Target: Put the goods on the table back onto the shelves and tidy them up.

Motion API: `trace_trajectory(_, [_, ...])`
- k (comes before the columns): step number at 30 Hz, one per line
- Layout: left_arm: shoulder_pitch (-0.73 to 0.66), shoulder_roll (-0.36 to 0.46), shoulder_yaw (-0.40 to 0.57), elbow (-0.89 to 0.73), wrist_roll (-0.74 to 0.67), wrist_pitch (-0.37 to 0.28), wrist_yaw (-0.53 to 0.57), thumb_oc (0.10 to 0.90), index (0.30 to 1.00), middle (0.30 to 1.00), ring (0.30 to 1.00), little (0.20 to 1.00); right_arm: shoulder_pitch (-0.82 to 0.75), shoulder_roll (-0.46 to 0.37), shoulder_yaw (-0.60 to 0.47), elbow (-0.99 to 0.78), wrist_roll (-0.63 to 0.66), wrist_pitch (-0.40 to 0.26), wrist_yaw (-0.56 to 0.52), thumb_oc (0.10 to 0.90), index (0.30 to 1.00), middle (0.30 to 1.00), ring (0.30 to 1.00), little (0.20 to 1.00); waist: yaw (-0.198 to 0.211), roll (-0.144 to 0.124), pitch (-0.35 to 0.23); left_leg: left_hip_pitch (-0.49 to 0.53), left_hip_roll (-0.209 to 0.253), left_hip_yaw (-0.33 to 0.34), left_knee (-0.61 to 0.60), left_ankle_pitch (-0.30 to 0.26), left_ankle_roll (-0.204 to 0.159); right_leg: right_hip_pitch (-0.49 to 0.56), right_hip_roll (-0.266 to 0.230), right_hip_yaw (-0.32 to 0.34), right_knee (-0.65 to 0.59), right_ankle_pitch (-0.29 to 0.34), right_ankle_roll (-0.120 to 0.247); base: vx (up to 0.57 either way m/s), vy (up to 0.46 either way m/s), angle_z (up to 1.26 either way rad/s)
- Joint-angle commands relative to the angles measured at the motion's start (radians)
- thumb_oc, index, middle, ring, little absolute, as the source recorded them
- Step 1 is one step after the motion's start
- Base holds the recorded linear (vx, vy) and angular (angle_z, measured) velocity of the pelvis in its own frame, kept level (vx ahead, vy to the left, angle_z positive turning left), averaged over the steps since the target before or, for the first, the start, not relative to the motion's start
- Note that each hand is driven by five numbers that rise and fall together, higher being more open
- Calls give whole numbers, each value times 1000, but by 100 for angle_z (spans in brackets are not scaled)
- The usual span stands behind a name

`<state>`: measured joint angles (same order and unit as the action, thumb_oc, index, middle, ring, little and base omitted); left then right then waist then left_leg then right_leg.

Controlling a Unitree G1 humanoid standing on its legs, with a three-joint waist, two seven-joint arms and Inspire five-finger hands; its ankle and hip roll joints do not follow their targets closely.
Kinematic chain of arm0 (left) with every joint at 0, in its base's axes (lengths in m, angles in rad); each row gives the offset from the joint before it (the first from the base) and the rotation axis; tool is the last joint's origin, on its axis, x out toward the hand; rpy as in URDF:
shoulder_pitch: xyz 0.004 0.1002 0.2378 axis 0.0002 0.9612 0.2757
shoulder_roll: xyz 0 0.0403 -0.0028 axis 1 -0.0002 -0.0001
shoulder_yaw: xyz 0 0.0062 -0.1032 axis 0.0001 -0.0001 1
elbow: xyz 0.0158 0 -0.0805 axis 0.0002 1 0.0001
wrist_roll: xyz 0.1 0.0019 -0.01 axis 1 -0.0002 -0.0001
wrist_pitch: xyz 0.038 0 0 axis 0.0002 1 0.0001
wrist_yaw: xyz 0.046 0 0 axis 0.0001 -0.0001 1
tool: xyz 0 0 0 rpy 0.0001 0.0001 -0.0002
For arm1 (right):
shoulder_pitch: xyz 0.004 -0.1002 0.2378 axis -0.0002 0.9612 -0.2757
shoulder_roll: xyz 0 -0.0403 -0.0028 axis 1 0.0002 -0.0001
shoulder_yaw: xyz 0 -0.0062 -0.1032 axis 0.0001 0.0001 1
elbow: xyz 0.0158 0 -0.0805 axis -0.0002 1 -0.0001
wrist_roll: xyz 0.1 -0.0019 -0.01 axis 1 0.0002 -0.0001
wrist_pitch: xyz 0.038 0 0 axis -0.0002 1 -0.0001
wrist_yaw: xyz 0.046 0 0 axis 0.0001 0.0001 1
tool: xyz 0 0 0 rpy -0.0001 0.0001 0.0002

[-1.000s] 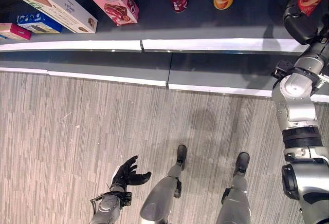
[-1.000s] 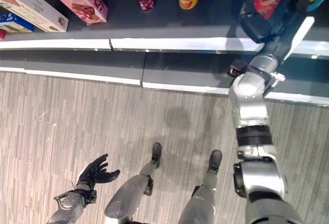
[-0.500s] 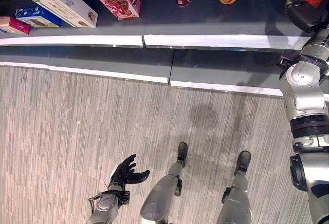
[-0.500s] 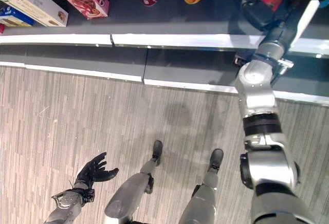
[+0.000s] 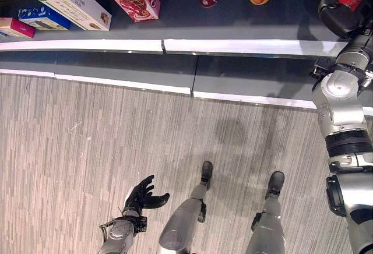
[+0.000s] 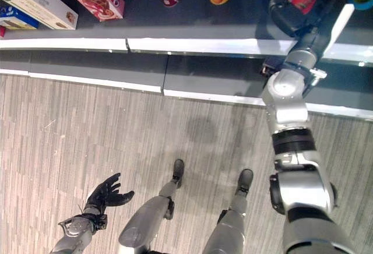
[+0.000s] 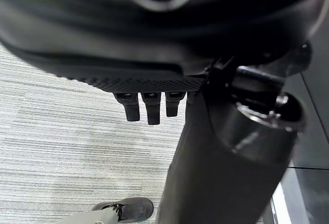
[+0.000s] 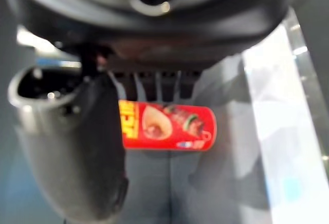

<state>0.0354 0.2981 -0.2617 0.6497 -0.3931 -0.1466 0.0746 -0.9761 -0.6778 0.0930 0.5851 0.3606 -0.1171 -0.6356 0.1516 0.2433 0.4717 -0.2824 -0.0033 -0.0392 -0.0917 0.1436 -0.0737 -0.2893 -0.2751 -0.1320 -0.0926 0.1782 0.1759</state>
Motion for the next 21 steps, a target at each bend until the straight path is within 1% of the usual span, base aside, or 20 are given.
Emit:
trace_trajectory(1, [44, 88, -27, -14, -37, -26, 22, 800, 900, 900, 900, 900, -171, -65, 70, -22, -17, -93, 7, 800, 900, 900, 900, 900, 16, 23, -17, -35, 66, -43, 16, -52, -62, -27, -67, 24, 169, -143, 52, 0, 0, 0])
trace_trajectory(21, [35, 83, -35, 4, -43, -24, 28, 800, 900, 900, 900, 900, -193, -44, 85, 12, 21, -100, 21, 800, 900, 900, 900, 900, 29, 19, -22, -38, 66, -54, 14, -53, -62, -26, -65, 18, 173, -147, 52, 0, 0, 0])
